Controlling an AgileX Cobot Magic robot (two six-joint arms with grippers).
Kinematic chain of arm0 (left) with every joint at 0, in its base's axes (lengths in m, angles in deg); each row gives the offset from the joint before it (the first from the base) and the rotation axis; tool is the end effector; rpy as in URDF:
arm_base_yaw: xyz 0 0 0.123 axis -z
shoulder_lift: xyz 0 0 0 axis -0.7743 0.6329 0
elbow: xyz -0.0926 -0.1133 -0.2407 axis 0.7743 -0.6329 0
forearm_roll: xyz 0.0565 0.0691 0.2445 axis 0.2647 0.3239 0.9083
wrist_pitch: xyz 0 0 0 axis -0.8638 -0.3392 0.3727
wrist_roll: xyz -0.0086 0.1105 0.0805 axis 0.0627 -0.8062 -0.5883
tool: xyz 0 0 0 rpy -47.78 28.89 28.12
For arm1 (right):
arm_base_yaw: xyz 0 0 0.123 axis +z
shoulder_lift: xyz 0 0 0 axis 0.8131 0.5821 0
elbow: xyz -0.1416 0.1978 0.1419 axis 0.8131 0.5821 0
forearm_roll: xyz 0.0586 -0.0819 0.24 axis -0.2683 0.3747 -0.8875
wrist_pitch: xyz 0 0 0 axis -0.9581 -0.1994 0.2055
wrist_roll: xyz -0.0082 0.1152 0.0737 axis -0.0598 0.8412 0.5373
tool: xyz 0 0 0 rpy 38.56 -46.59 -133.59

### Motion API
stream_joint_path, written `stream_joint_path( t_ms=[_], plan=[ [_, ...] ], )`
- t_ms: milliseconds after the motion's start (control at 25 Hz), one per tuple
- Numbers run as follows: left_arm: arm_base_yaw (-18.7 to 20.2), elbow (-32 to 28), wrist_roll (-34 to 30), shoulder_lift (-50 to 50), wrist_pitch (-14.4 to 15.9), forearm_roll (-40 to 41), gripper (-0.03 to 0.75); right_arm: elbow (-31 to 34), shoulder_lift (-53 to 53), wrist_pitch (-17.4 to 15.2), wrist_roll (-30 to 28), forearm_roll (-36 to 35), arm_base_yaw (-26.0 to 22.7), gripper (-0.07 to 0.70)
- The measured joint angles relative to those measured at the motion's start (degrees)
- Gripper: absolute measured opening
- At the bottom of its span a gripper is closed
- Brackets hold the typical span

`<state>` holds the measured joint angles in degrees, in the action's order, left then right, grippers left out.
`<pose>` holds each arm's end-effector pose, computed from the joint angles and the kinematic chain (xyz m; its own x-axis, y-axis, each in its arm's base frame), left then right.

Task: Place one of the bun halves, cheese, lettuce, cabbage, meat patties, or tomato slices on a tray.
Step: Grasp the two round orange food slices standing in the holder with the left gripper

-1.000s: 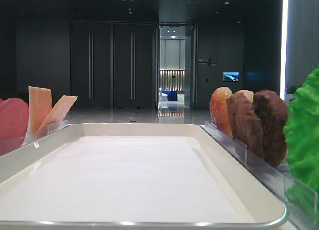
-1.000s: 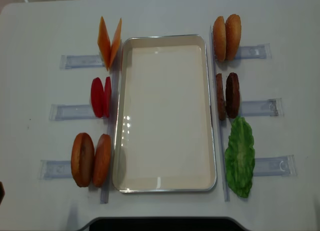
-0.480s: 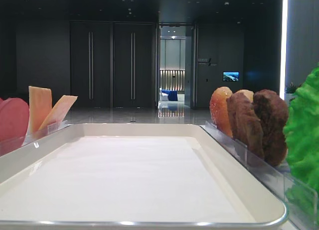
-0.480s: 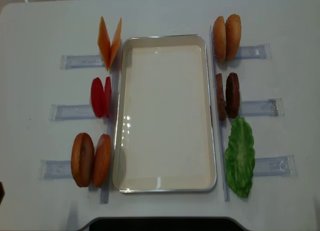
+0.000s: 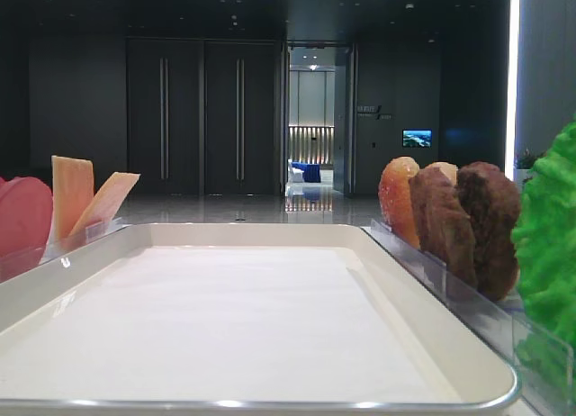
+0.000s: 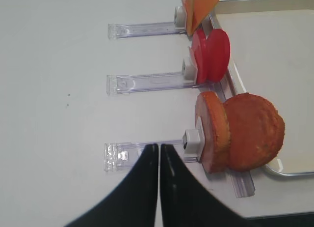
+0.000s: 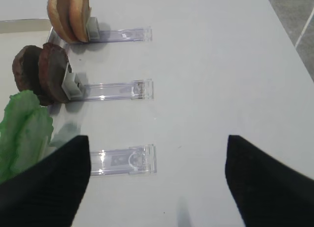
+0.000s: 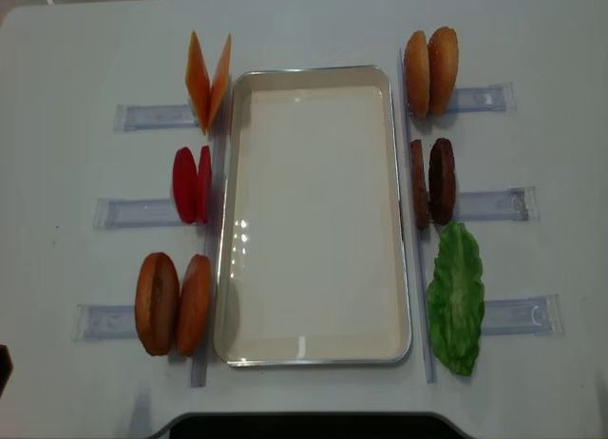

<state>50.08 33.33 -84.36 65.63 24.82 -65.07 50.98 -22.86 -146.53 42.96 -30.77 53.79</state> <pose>0.0442 -0.0040 0.2460 -0.5087 0.0409 -0.8600 0.0404 0.9989 0.0236 0.0406 0.0088 0.2542 -0.5062 0.0080 -0.8624 -0.0466 0.9982 0.0366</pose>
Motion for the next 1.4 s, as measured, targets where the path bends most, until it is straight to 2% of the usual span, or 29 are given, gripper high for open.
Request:
stream_joint_path(
  t_ms=[1400],
  plan=[
    [0.00,0.00,0.06,0.00,0.00,2.08,0.000,0.00,0.00,0.00,0.32,0.00,0.00,0.538]
  ],
)
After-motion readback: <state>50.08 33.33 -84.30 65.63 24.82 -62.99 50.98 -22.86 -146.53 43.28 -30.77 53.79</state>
